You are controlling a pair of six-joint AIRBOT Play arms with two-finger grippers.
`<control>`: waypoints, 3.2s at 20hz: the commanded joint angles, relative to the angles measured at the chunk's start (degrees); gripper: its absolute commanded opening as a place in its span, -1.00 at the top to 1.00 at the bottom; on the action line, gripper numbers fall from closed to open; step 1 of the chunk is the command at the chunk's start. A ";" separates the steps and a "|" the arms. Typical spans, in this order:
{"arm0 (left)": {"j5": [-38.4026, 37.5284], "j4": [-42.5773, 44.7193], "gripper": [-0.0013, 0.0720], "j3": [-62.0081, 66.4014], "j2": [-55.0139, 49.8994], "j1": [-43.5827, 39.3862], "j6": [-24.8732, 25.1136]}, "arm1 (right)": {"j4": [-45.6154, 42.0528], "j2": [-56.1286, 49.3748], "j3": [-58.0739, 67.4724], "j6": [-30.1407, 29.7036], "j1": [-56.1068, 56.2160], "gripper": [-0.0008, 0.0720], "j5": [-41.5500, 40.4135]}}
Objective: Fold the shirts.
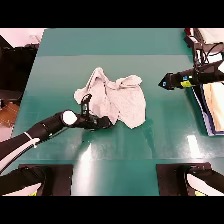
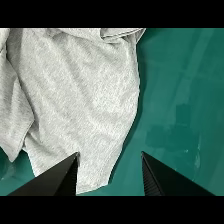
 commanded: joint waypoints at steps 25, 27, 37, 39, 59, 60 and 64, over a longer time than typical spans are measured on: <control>5.03 -4.42 0.91 5.42 -0.31 -1.51 6.43 | -0.09 0.44 -0.63 0.02 -0.02 -0.26 3.82; 1.33 -0.28 0.91 9.09 3.41 -1.18 8.57 | -0.04 0.81 -1.97 0.00 0.00 -0.25 6.82; -28.72 25.70 0.90 21.73 14.23 19.02 8.57 | 13.38 9.14 -31.47 1.60 0.13 -0.27 1.03; -29.94 25.70 0.90 21.73 14.23 20.81 9.29 | 18.23 7.21 -35.28 1.57 0.13 -0.27 -2.64; -44.57 46.42 0.91 55.56 14.25 20.98 11.06 | 23.12 16.00 -14.53 -6.32 -8.41 0.95 -11.30; -46.38 46.53 0.90 61.20 14.25 20.98 11.61 | 21.75 17.77 -9.57 -6.29 -10.97 0.95 -9.27; -52.92 46.25 0.90 80.00 14.45 20.98 11.52 | 21.38 21.73 8.98 -6.29 -22.05 0.95 0.22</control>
